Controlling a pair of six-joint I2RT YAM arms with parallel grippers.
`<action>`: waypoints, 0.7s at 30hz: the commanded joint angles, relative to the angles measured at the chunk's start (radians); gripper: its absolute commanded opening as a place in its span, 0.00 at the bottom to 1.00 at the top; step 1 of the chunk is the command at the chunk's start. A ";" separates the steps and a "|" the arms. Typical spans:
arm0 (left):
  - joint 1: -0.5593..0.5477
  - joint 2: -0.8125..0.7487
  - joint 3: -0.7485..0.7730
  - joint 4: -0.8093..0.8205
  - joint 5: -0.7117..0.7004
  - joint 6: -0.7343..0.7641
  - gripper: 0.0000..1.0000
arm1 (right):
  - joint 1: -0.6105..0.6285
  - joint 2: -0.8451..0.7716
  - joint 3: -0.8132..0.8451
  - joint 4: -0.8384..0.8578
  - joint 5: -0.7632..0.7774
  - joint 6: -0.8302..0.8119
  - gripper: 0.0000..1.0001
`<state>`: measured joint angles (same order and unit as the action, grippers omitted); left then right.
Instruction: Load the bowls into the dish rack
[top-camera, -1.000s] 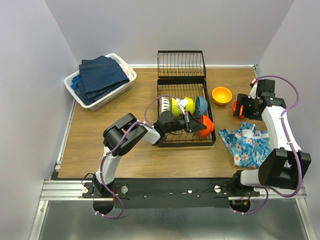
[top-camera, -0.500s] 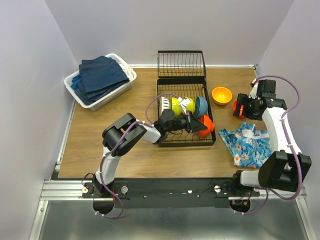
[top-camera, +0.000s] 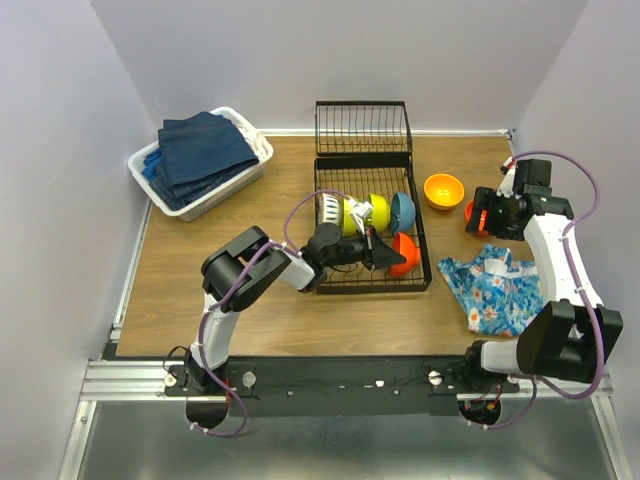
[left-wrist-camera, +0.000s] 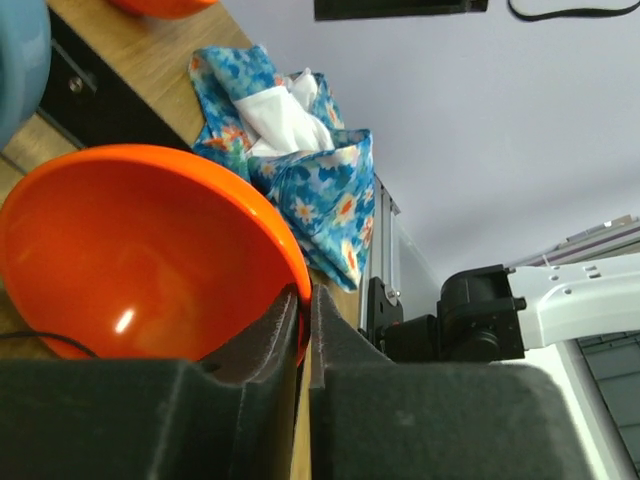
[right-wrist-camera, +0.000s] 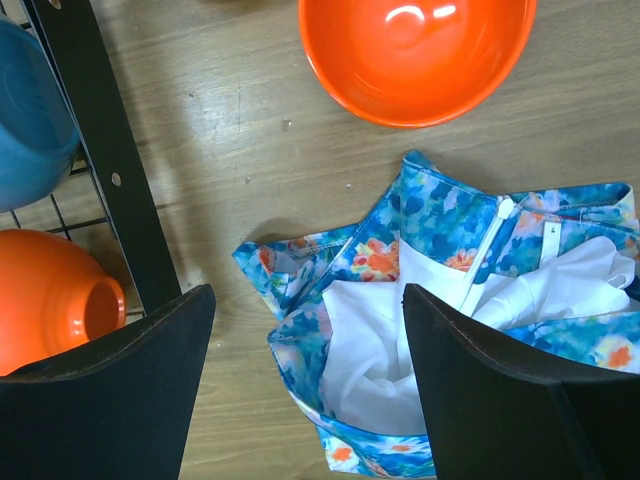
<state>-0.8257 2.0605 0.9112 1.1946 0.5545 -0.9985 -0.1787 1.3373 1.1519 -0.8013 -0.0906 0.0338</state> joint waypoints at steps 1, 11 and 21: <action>0.004 -0.013 -0.031 -0.082 -0.031 0.050 0.26 | -0.007 0.016 0.006 0.022 -0.008 -0.002 0.84; 0.026 -0.094 0.005 -0.223 0.016 0.185 0.44 | -0.007 0.025 0.042 0.036 0.009 0.008 0.84; 0.076 -0.168 0.109 -0.487 0.249 0.357 0.99 | -0.027 0.178 0.198 0.070 0.046 0.020 0.84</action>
<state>-0.7677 1.9461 0.9810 0.8429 0.6662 -0.7494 -0.1944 1.4483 1.2690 -0.7692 -0.0719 0.0383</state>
